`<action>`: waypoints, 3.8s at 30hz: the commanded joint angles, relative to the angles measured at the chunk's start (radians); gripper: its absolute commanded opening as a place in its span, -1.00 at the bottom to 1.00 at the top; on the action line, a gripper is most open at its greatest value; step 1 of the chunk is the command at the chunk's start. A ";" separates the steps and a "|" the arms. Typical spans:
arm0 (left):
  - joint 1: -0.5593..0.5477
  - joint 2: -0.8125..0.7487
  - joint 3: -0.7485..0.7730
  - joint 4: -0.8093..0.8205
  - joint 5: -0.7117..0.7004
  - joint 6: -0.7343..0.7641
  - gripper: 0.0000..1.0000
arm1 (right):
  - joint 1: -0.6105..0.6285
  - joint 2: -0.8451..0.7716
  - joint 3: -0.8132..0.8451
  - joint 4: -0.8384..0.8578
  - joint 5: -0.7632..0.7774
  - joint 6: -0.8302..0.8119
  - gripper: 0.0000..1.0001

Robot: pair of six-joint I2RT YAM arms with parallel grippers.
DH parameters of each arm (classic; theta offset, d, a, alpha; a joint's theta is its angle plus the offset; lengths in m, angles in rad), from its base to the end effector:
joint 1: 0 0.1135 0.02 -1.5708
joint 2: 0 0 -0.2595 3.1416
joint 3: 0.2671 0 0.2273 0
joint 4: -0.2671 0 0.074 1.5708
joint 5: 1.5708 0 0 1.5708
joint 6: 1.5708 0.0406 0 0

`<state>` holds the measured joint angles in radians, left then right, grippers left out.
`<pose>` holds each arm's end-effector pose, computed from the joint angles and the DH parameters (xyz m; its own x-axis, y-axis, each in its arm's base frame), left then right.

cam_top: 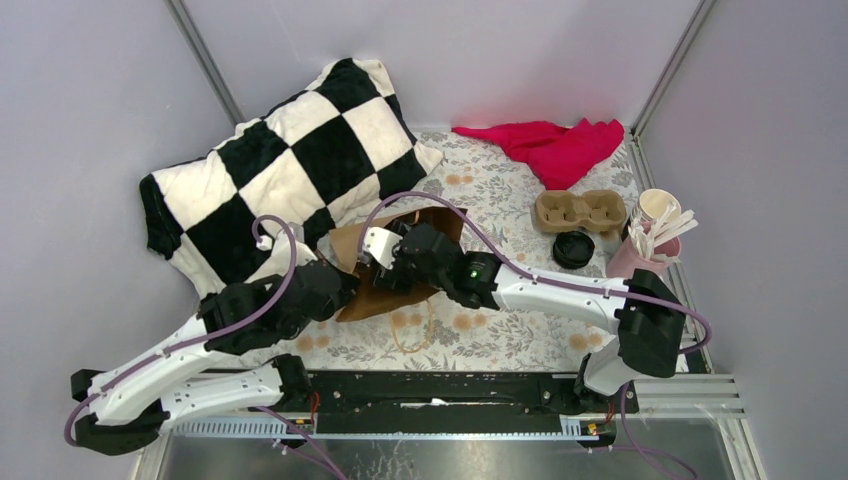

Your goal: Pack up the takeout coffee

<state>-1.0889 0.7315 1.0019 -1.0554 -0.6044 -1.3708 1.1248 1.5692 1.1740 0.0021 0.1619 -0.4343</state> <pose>0.0659 -0.0762 0.3273 -0.5971 -0.5984 -0.5342 -0.2132 0.7604 -0.6135 0.1570 0.3133 0.3003 0.1977 -0.5492 -0.8120 -0.8190 0.3627 -0.4447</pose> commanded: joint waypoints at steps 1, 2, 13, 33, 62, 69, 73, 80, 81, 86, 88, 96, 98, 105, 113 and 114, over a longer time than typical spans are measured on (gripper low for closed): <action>0.000 0.013 0.053 -0.088 -0.014 -0.048 -1.00 | 0.001 0.013 -0.009 0.138 -0.001 -0.123 0.52; 0.000 0.011 0.055 -0.092 -0.015 -0.052 -1.00 | 0.001 0.026 -0.005 0.147 -0.001 -0.136 0.53; 0.000 0.044 0.087 -0.068 -0.029 0.018 -1.00 | 0.001 0.121 0.002 0.280 -0.066 -0.219 0.57; -0.001 0.016 0.152 -0.311 -0.214 -0.162 -1.00 | -0.019 0.201 0.042 0.281 -0.112 -0.174 0.56; 0.000 -0.048 0.086 -0.180 -0.184 -0.110 -1.00 | 0.010 0.284 0.186 0.187 -0.160 -0.126 0.53; 0.000 -0.084 0.064 -0.226 -0.179 -0.160 -1.00 | 0.023 0.285 0.198 0.162 -0.206 -0.098 0.52; 0.000 -0.123 0.041 -0.258 -0.175 -0.208 -1.00 | 0.029 0.300 0.207 0.167 -0.185 -0.094 0.53; 0.000 -0.178 0.027 -0.319 -0.161 -0.266 -1.00 | 0.035 0.380 0.275 0.157 -0.041 -0.104 0.55; 0.000 -0.182 0.025 -0.320 -0.158 -0.270 -1.00 | 0.036 0.384 0.278 0.163 -0.036 -0.102 0.56; 0.000 -0.190 0.031 -0.331 -0.166 -0.276 -1.00 | 0.049 0.412 0.291 0.177 0.051 -0.103 0.56; 0.000 -0.193 0.033 -0.338 -0.170 -0.282 -1.00 | 0.051 0.424 0.296 0.178 0.067 -0.101 0.56; 0.000 -0.199 0.060 -0.370 -0.180 -0.291 -1.00 | 0.058 0.458 0.325 0.131 0.094 -0.087 0.57; 0.000 -0.201 0.065 -0.370 -0.181 -0.288 -1.00 | 0.057 0.465 0.337 0.100 0.054 -0.091 0.56; 0.000 -0.197 0.073 -0.366 -0.186 -0.282 -1.00 | 0.061 0.490 0.359 0.051 0.093 -0.093 0.57; -0.001 -0.176 0.087 -0.347 -0.178 -0.253 -1.00 | 0.066 0.522 0.386 0.034 0.182 -0.073 0.59; -0.001 -0.174 0.090 -0.347 -0.178 -0.250 -1.00 | 0.066 0.523 0.384 0.031 0.197 -0.072 0.60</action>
<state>-1.0859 0.5465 1.0378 -1.4075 -0.8333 -1.6375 1.2133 2.0270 1.5471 0.1570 0.2157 -0.5346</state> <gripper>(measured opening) 0.005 0.805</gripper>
